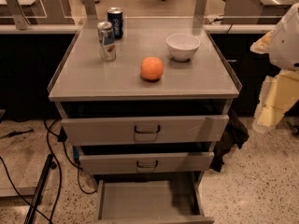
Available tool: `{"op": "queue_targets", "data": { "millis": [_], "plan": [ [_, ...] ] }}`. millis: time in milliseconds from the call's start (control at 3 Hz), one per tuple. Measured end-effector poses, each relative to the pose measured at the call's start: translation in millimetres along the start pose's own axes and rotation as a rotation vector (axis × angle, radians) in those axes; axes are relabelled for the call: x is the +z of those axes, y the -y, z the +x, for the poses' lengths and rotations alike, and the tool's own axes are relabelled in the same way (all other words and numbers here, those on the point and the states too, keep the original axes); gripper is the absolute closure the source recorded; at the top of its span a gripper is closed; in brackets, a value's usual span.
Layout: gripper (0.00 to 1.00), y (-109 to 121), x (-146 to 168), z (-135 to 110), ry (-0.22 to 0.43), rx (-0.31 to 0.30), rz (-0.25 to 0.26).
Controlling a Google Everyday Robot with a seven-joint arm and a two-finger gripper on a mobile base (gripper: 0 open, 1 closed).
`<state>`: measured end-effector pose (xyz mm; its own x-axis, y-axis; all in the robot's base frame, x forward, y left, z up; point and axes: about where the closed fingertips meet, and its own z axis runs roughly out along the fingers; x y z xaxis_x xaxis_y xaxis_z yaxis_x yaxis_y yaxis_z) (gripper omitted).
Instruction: Place orange into bottom drawer
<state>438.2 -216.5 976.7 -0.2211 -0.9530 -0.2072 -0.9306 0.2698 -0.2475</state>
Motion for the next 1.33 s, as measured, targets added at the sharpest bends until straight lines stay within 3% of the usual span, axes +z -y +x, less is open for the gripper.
{"op": "queue_targets", "data": {
  "millis": [333, 667, 1333],
  "plan": [
    [0.00, 0, 0, 0, 0.000, 0.000, 0.000],
    [0.00, 16, 10, -8, 0.033, 0.016, 0.021],
    [0.00, 77, 57, -57, 0.209, 0.116, 0.046]
  ]
}}
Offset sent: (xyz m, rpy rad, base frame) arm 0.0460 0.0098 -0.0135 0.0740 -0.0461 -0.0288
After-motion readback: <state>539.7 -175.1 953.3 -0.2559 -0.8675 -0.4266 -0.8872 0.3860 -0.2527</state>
